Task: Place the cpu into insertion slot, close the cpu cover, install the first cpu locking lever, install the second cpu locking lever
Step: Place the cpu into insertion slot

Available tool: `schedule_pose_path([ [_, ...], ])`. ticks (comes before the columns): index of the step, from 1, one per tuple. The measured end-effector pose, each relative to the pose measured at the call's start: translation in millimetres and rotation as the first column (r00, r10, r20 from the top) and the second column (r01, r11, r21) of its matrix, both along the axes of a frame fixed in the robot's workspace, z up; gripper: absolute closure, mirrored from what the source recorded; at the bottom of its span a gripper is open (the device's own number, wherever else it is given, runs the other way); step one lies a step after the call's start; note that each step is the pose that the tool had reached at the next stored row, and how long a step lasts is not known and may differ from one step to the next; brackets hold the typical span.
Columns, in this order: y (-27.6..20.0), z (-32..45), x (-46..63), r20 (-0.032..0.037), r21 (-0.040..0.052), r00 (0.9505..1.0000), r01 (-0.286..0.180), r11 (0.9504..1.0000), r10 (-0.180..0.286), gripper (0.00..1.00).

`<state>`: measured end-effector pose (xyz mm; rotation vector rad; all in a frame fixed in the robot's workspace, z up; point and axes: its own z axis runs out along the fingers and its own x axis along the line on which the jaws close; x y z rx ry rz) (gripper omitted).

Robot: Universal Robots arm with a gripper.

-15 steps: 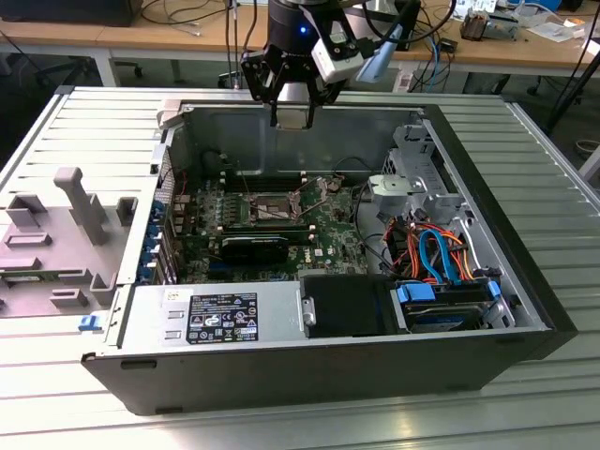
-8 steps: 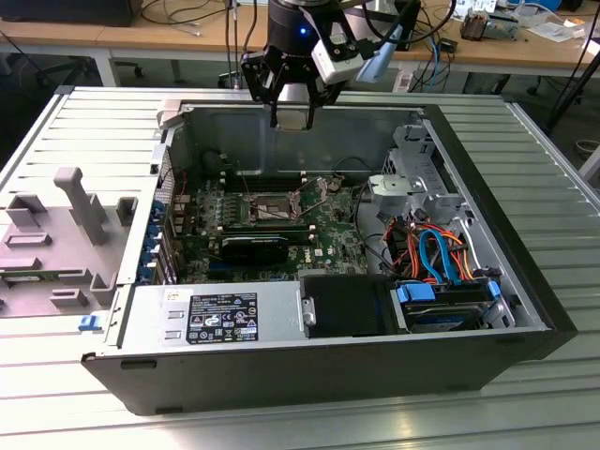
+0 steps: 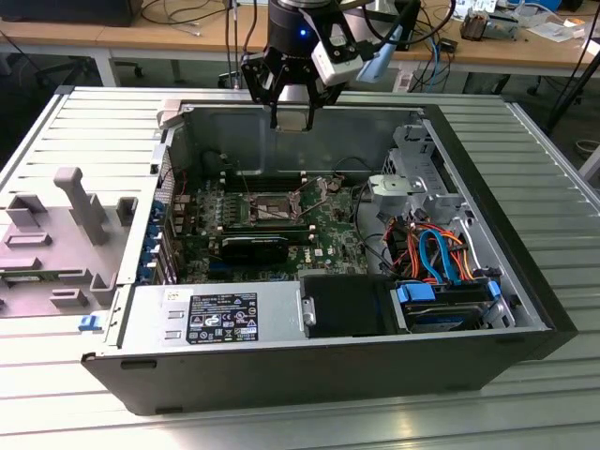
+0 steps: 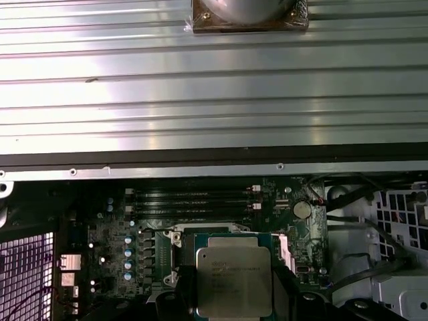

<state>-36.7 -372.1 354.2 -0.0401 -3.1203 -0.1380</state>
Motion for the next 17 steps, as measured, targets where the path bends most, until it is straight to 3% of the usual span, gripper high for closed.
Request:
schedule_pose_path([
  [17,-0.9,-3.2,0.0,0.0000,0.0000,1.0000,0.000,1.0000,0.000,0.46],
])
